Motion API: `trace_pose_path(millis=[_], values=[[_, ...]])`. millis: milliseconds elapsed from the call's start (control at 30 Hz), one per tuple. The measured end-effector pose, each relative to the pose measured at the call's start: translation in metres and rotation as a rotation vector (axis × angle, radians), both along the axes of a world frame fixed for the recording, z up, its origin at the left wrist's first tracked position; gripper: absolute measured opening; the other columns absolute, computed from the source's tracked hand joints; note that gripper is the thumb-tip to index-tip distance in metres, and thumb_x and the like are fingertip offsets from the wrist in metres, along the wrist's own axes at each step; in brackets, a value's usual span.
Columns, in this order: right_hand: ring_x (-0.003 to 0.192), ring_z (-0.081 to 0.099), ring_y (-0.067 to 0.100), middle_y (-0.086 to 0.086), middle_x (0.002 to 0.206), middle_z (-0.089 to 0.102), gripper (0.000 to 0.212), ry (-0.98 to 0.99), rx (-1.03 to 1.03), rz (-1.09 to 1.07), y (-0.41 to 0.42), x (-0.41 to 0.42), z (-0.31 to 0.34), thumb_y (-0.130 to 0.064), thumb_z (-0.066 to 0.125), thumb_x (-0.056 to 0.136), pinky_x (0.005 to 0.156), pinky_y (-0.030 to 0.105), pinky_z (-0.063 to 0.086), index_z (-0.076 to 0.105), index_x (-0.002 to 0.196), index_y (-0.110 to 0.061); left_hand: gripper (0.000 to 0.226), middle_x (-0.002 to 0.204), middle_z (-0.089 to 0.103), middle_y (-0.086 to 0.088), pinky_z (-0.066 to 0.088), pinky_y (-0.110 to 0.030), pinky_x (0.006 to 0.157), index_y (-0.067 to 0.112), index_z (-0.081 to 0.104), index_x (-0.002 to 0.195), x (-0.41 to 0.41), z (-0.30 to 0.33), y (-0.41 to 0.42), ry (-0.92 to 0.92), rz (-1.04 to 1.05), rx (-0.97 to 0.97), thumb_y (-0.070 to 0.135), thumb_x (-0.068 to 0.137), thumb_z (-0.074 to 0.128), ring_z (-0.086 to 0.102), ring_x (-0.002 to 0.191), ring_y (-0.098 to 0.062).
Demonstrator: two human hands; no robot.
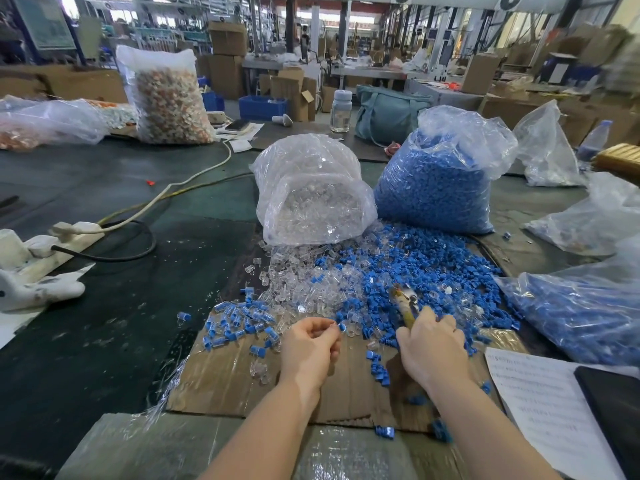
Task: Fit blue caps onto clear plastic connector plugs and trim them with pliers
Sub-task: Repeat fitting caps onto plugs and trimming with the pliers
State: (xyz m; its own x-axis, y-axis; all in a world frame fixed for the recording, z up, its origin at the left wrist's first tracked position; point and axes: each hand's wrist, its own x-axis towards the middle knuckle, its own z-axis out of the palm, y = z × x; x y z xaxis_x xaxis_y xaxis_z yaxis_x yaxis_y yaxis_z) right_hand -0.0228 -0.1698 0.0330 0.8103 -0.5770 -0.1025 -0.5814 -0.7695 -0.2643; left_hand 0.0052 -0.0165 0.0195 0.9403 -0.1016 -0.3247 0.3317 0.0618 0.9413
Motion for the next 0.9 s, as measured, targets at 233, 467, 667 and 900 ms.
trace_pose_path(millis=[233,467,667,900], values=[[0.044,0.038,0.011,0.002,0.06,0.043,0.005,-0.041,0.802,0.129,0.008,-0.011,0.033,-0.004,0.054,0.079,0.045,0.022,0.029,0.053,0.083,-0.006,0.004,0.059,0.061,-0.003,0.04,-0.027,0.049,0.006,0.065,0.087,0.017,0.011,-0.002,0.058,0.039,-0.086,0.007,0.087,0.061,0.052,0.051,-0.013],[0.071,0.053,0.024,0.013,0.084,0.052,0.021,0.038,1.079,0.059,0.019,-0.012,0.024,-0.002,0.049,0.074,0.07,0.038,0.054,0.052,0.093,-0.008,0.005,0.066,0.063,-0.007,0.053,-0.02,0.054,0.003,0.064,0.085,0.03,0.016,-0.001,0.052,0.12,-0.103,-0.001,0.085,0.061,0.058,0.056,-0.011],[0.072,0.062,0.026,0.011,0.083,0.059,0.026,0.105,1.07,0.126,0.02,-0.014,0.023,-0.01,0.051,0.067,0.081,0.054,0.054,0.054,0.093,-0.01,0.009,0.065,0.06,-0.007,0.052,-0.026,0.06,0.006,0.063,0.08,0.032,0.014,-0.002,0.05,0.189,-0.017,0.0,0.086,0.061,0.056,0.055,-0.013],[0.076,0.06,0.023,0.01,0.088,0.06,0.029,0.123,1.006,0.19,0.025,-0.016,0.029,-0.008,0.048,0.073,0.083,0.047,0.054,0.053,0.101,-0.009,0.008,0.066,0.06,-0.009,0.05,-0.025,0.057,0.005,0.064,0.082,0.03,0.015,0.0,0.043,0.198,0.03,-0.001,0.087,0.059,0.055,0.055,-0.014]])
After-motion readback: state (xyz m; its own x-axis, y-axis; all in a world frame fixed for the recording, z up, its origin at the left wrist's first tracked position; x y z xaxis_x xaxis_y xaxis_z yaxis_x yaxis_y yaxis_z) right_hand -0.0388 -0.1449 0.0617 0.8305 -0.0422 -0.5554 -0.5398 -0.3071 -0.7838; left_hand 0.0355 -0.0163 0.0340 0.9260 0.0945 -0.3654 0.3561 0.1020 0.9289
